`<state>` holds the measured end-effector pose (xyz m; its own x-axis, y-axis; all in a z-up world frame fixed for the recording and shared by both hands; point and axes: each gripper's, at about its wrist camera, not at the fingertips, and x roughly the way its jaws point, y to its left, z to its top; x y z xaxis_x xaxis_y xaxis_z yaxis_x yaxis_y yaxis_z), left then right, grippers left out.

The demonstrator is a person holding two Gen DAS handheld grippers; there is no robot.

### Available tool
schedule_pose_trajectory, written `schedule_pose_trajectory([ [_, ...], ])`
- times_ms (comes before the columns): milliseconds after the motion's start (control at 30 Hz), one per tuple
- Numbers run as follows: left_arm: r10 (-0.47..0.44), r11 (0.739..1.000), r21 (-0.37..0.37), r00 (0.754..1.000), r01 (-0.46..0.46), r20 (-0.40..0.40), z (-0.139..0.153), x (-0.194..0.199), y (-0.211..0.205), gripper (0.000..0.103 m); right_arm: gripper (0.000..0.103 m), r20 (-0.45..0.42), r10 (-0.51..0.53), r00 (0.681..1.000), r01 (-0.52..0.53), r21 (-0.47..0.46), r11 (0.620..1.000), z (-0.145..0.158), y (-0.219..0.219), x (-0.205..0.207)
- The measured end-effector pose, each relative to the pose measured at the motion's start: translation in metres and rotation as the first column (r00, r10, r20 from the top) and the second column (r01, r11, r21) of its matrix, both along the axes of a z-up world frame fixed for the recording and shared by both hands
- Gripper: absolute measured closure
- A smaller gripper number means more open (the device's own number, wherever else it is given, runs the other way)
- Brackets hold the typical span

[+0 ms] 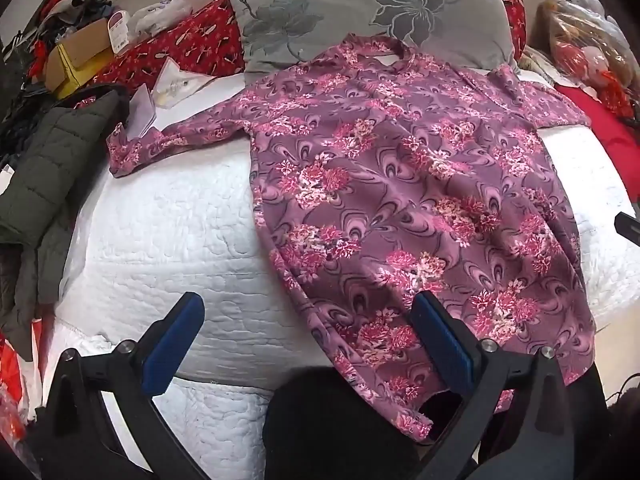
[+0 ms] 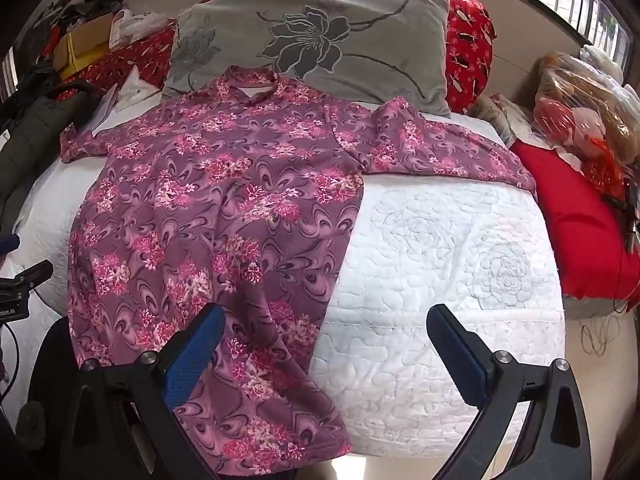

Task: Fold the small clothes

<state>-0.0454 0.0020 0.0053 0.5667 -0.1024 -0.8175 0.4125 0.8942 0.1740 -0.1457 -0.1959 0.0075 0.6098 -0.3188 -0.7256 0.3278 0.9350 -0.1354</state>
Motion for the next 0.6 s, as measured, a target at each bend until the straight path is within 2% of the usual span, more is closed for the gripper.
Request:
schedule_pose_trajectory([
  [600, -0.015, 0.998, -0.060, 1.000, 0.016, 0.011, 0.0064, -0.0060, 0.0060, 0.000, 0.002, 0.005, -0.017, 1.000, 0.017, -0.002, 1.000, -0.0004, 0.0012, 0.0006],
])
